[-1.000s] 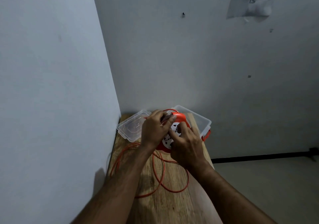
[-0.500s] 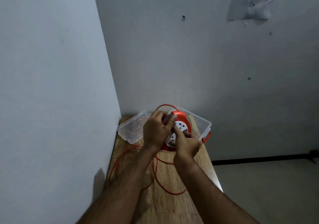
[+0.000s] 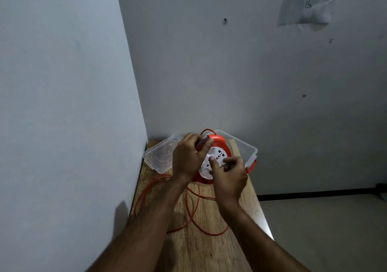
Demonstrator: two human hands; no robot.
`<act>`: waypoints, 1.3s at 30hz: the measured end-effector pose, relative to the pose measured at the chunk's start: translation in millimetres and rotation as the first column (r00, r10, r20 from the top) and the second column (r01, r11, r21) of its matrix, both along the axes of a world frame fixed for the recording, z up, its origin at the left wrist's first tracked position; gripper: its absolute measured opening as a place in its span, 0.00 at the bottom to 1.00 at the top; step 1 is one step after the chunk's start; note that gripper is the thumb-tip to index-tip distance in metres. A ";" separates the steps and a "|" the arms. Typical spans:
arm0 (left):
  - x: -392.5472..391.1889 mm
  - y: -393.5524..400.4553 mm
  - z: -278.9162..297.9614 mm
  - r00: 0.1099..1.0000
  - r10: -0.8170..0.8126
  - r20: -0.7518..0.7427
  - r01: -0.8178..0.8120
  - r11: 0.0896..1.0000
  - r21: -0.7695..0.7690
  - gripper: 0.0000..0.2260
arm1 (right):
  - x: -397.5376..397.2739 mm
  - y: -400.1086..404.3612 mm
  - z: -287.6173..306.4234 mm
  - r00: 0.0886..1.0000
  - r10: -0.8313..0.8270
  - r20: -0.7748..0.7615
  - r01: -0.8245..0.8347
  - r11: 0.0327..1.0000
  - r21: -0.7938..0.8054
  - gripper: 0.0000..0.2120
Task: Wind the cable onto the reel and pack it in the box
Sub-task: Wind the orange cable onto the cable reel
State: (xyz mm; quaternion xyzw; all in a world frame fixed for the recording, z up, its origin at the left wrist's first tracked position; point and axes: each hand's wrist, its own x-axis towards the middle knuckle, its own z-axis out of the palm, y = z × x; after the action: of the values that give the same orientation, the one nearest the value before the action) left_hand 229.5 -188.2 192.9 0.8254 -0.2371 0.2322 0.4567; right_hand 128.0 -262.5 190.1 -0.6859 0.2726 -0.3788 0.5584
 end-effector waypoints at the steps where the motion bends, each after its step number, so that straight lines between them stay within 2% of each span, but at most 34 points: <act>1: 0.6 0.4 -0.4 1.000 0.000 -0.007 0.000 1.000 0.003 0.16 | -4.4 -2.8 -0.4 1.000 0.015 0.021 -0.007 0.948 -0.318 0.13; 2: 1.9 0.9 -0.5 1.000 0.001 -0.017 -0.001 1.000 0.003 0.16 | -7.3 -6.4 -2.0 0.998 0.045 0.031 -0.018 0.802 -0.597 0.10; 3: 2.8 1.6 0.0 1.000 -0.002 -0.026 0.002 1.000 0.003 0.16 | -7.6 -10.0 -7.1 0.997 0.077 0.010 -0.040 0.614 -0.788 0.09; 4: 3.8 2.2 0.6 1.000 -0.007 -0.030 0.007 1.000 0.001 0.15 | -7.2 -11.9 -10.1 0.996 0.075 -0.045 -0.074 0.442 -0.894 0.10; 5: 4.7 2.5 1.4 0.999 -0.014 -0.030 0.014 1.000 -0.001 0.15 | -6.3 -14.0 -15.2 0.993 0.032 -0.117 -0.121 0.328 -0.937 0.14; 6: 5.1 2.5 2.1 0.999 -0.020 -0.027 0.020 1.000 -0.003 0.15 | -5.7 -15.7 -19.7 0.983 -0.030 -0.183 -0.168 0.283 -0.944 0.17; 10: 4.1 0.5 2.4 0.999 -0.038 -0.023 0.038 0.999 -0.005 0.14 | -2.7 -17.3 -26.6 0.955 -0.125 -0.269 -0.214 0.335 -0.917 0.25; 15: 2.7 -0.5 0.9 0.996 -0.083 -0.017 0.083 0.997 0.003 0.16 | 3.3 -18.8 -19.2 0.973 -0.101 -0.210 -0.156 0.386 -0.909 0.34; 17: 1.8 -0.4 0.9 0.997 -0.077 -0.016 0.078 0.997 0.009 0.15 | 6.4 -21.5 -14.9 0.979 -0.079 -0.189 -0.141 0.408 -0.902 0.33; 20: 2.6 1.9 0.9 0.999 -0.041 -0.010 0.041 0.999 0.014 0.15 | 10.7 -23.8 -10.9 0.979 0.000 -0.203 -0.173 0.519 -0.837 0.26; 23: 3.6 2.9 2.3 1.000 -0.005 -0.002 0.005 1.000 0.026 0.15 | 14.1 -22.0 -11.9 0.971 0.045 -0.235 -0.210 0.629 -0.749 0.25; 27: 2.5 2.2 1.4 1.000 0.007 -0.002 -0.007 0.999 0.040 0.15 | 12.9 -14.7 -9.0 0.976 0.110 -0.186 -0.195 0.821 -0.537 0.25; 29: 1.6 2.1 0.8 1.000 0.013 0.001 -0.013 0.999 0.040 0.14 | 12.4 -10.1 -7.9 0.986 0.087 -0.142 -0.137 0.910 -0.391 0.24; 31: -0.7 0.9 1.0 1.000 0.013 -0.003 -0.013 1.000 0.019 0.14 | 15.4 -5.1 -3.4 0.989 0.030 -0.145 -0.052 0.988 -0.147 0.24; 32: -2.6 -0.3 0.8 1.000 0.014 -0.004 -0.014 1.000 0.007 0.14 | 16.9 -2.3 2.3 0.984 0.008 -0.181 -0.004 1.000 0.027 0.23; 33: -4.8 -2.0 0.5 1.000 0.019 0.000 -0.019 1.000 0.005 0.14 | 21.0 -0.6 4.3 0.979 0.001 -0.204 0.047 0.971 0.233 0.23; 34: -6.3 -3.3 -0.2 1.000 0.027 0.005 -0.027 1.000 0.016 0.14 | 27.2 -0.5 3.0 0.981 0.006 -0.195 0.088 0.879 0.469 0.24; 35: -7.2 -4.6 -1.1 0.999 0.033 0.009 -0.033 0.999 0.035 0.15 | 31.9 1.2 6.2 0.989 0.014 -0.148 0.093 0.716 0.692 0.28; 36: -7.2 -5.1 -2.7 0.999 0.034 0.012 -0.034 0.998 0.054 0.15 | 33.6 2.4 8.8 0.997 -0.003 -0.073 0.063 0.532 0.845 0.35; 37: -6.5 -4.6 -4.1 1.000 0.028 0.012 -0.029 0.998 0.065 0.15 | 34.3 1.7 8.5 1.000 -0.019 -0.021 0.027 0.390 0.920 0.42; 38: -5.6 -3.8 -4.8 1.000 0.020 0.014 -0.021 0.998 0.062 0.15 | 35.5 -0.6 6.5 1.000 -0.009 0.016 -0.013 0.296 0.955 0.45; 39: -4.2 -2.8 -5.4 1.000 0.014 0.017 -0.015 0.998 0.053 0.15 | 34.1 -2.1 7.4 0.999 0.024 0.042 -0.047 0.245 0.968 0.43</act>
State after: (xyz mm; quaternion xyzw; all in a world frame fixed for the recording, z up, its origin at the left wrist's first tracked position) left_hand 225.3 -191.0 187.5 0.8370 -0.2410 0.2359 0.4309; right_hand 162.2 -264.6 197.5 -0.2011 0.4269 -0.1253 0.8727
